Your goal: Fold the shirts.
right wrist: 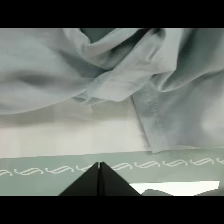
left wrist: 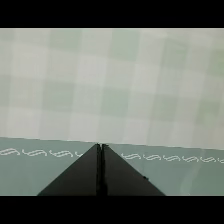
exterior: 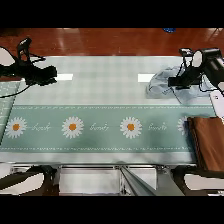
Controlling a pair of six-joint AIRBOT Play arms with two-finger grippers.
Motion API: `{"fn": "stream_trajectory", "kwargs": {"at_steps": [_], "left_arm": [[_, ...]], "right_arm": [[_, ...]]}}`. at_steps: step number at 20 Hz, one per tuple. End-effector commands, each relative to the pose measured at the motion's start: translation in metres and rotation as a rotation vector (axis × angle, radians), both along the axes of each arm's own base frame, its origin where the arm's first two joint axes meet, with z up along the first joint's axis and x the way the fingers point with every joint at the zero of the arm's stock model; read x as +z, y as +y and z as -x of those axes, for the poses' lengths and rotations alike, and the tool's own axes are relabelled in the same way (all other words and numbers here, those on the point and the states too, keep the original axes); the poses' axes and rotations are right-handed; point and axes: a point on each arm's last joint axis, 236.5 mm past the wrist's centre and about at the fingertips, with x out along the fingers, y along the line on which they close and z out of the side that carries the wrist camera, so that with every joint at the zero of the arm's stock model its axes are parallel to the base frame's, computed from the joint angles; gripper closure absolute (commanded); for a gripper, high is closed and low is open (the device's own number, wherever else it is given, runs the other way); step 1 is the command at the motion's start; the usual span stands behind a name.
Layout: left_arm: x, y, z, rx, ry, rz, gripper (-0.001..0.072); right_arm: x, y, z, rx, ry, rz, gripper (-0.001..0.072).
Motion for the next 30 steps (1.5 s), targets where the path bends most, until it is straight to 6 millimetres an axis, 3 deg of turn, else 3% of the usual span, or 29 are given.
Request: {"fn": "stream_trajectory", "kwargs": {"at_steps": [1, 14, 22, 24, 27, 28, 29, 30], "left_arm": [[0.0, 0.0, 0.0, 0.0, 0.001, 0.0, 0.0687], [0.0, 0.0, 0.0, 0.0, 0.001, 0.0, 0.0688], [0.0, 0.0, 0.0, 0.0, 0.0, 0.0, 0.0687], [0.001, 0.001, -0.002, 0.003, -0.009, -0.001, 0.0687], [0.008, 0.004, -0.024, 0.029, -0.101, -0.002, 0.0671], [0.008, 0.005, -0.032, 0.037, -0.128, -0.004, 0.0538], [0.006, 0.006, -0.041, 0.046, -0.15, -0.004, 0.0193], [-0.001, 0.003, -0.041, 0.054, -0.131, 0.009, 0.0195]], "right_arm": [[0.0, 0.0, 0.0, 0.0, 0.0, 0.0, 0.0693], [0.0, 0.0, 0.0, -0.001, 0.0, 0.0, 0.0692], [0.005, 0.002, -0.02, 0.012, -0.088, -0.006, 0.0692], [0.009, 0.003, -0.033, 0.021, -0.142, -0.008, 0.0693], [0.026, 0.003, -0.07, 0.054, -0.314, 0.007, 0.0688], [0.036, 0.0, -0.085, 0.071, -0.383, 0.028, 0.0568], [0.046, -0.001, -0.099, 0.086, -0.456, 0.043, 0.0294], [0.057, -0.002, -0.113, 0.107, -0.53, 0.064, 0.0299]]}}
